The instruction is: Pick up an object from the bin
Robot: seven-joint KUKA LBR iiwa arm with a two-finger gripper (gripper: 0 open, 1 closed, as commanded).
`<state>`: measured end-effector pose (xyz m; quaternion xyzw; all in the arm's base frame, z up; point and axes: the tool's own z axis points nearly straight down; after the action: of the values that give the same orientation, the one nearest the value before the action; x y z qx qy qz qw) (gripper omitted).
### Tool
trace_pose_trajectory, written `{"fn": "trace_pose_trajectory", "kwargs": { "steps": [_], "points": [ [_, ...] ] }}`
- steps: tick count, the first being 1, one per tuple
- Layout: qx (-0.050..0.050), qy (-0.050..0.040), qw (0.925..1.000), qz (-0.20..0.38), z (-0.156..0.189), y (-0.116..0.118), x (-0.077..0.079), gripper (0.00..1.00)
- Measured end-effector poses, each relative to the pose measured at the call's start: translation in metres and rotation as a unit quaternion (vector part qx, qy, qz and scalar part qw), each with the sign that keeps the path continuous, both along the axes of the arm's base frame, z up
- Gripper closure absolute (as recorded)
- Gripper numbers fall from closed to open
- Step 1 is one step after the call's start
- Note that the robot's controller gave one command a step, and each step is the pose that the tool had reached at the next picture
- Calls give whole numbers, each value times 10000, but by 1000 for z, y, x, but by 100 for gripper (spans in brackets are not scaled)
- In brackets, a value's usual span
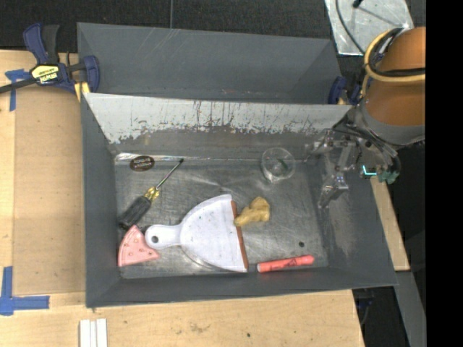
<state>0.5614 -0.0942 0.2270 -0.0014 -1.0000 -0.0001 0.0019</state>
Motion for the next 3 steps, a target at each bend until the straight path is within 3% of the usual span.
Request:
{"fn": "trace_pose_trajectory", "kwargs": {
  "steps": [2, 3],
  "points": [
    [-21, -102, 9999, -96, -10, 5, 1, 0],
    [-6, -61, 9996, 260, -82, 27, 5, 0]
  ]
}}
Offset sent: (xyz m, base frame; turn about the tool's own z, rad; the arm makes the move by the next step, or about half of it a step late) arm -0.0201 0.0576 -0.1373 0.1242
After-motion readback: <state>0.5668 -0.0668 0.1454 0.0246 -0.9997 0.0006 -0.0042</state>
